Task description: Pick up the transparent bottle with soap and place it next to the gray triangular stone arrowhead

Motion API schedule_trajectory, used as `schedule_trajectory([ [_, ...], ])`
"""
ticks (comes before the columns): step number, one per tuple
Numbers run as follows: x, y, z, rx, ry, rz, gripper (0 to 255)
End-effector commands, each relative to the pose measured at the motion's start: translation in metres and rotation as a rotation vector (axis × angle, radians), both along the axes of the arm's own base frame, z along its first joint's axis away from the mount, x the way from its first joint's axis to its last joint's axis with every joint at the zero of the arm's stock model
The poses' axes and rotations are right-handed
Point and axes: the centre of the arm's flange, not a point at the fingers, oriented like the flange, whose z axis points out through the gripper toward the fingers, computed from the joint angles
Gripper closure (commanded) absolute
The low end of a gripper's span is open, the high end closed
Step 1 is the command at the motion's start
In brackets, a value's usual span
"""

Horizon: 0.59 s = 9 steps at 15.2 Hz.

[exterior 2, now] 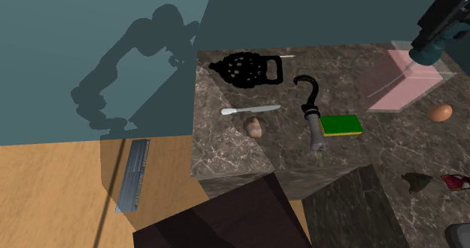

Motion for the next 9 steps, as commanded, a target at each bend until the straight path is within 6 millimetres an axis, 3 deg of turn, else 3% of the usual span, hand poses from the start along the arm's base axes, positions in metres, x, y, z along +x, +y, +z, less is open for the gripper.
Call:
schedule_trajectory([
  [1, -0.016, -0.025, 0.000, -0.002, 0.001, 0.003, 255],
  [9, -0.068, -0.117, 0.000, -0.002, 0.001, 0.003, 255],
])
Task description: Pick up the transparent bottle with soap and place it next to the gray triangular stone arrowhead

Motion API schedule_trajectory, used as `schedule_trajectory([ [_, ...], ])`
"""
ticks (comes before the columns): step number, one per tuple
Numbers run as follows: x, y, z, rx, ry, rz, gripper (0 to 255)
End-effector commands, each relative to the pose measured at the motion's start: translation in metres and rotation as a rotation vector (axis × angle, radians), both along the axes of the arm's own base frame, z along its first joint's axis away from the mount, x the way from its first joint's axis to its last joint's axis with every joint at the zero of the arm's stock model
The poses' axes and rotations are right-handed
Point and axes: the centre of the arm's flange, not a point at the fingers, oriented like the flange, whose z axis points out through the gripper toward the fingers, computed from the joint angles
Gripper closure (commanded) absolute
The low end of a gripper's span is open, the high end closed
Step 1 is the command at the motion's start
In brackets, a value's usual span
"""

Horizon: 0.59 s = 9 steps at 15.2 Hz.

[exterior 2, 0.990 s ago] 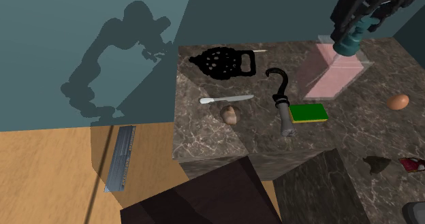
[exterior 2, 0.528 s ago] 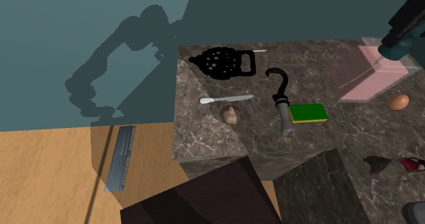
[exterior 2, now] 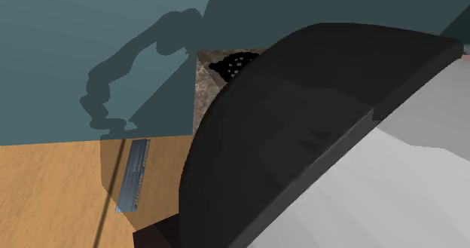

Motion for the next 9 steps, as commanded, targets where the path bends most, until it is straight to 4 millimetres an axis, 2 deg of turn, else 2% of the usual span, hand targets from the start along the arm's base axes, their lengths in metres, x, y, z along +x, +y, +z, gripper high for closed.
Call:
schedule_trajectory([
  [1, -0.012, -0.025, -0.003, -0.001, -0.002, 0.007, 255],
  [3, -0.024, -0.045, -0.002, -0.001, -0.003, 0.007, 255],
  [9, -0.024, -0.045, -0.034, -0.001, -0.003, 0.007, 255],
])
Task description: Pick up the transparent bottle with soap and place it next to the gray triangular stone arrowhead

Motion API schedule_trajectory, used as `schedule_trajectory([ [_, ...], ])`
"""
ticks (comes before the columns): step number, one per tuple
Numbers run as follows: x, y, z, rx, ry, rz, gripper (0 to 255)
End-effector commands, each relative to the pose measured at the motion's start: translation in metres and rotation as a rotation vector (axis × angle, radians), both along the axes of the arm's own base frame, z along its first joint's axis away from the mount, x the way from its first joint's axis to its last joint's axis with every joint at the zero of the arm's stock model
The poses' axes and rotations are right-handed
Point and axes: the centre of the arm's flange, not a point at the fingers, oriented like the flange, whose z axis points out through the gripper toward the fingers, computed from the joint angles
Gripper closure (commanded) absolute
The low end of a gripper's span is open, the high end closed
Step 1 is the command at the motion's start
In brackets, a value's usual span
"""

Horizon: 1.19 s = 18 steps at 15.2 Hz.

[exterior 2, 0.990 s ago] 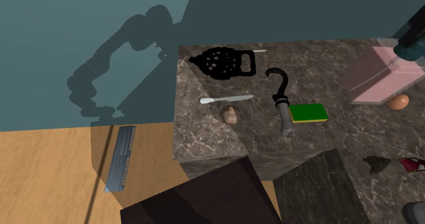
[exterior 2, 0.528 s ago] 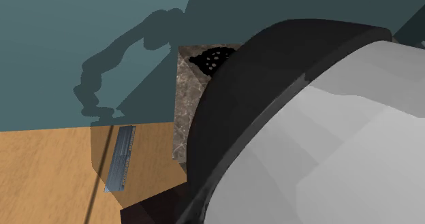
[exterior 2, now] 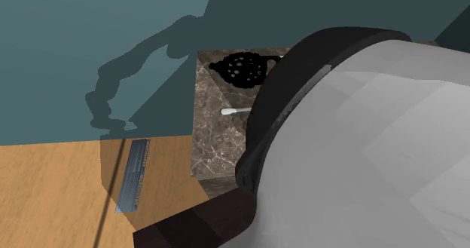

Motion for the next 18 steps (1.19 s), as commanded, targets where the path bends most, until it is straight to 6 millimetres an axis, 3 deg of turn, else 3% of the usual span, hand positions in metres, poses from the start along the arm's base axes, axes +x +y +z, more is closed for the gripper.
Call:
schedule_trajectory([
  [1, 0.000, -0.001, -0.012, -0.001, 0.000, 0.000, 255],
  [18, 0.000, -0.001, -0.101, -0.001, 0.000, 0.000, 255],
])
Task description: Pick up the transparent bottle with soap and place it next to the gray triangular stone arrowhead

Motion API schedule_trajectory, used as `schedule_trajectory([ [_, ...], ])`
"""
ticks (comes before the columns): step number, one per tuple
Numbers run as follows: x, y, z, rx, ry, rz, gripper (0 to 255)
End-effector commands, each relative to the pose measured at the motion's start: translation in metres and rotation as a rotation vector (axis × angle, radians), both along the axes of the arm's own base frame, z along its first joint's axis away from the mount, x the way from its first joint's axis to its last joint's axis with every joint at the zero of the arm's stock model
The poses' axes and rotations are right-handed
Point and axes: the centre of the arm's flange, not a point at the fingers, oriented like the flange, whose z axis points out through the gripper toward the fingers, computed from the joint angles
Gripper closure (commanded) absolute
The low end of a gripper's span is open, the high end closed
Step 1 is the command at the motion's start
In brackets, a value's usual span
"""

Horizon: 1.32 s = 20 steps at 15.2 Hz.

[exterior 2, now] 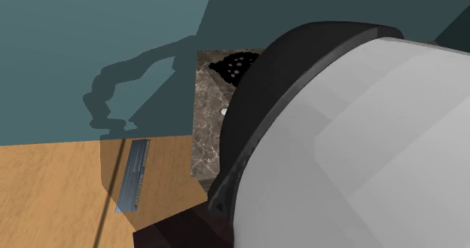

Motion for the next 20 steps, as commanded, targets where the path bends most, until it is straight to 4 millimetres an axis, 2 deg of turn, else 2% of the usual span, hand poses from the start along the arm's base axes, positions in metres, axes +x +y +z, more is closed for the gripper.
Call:
schedule_trajectory([
  [1, 0.000, 0.001, -0.012, -0.001, 0.000, 0.000, 255],
  [10, 0.000, 0.001, -0.059, -0.001, 0.000, 0.000, 255],
  [11, -0.001, 0.001, -0.055, 0.000, 0.000, 0.000, 0],
  [12, -0.001, 0.001, -0.055, 0.000, 0.000, 0.000, 0],
  [13, -0.006, -0.009, -0.041, 0.039, -0.015, 0.286, 0],
  [14, -0.003, -0.004, -0.047, 0.015, -0.010, 0.038, 0],
  [15, -0.003, -0.004, -0.047, 0.015, -0.010, 0.038, 0],
  [19, -0.009, -0.016, -0.099, 0.182, -0.056, -0.125, 0],
  [20, -0.009, -0.017, -0.102, 0.193, -0.059, -0.135, 0],
])
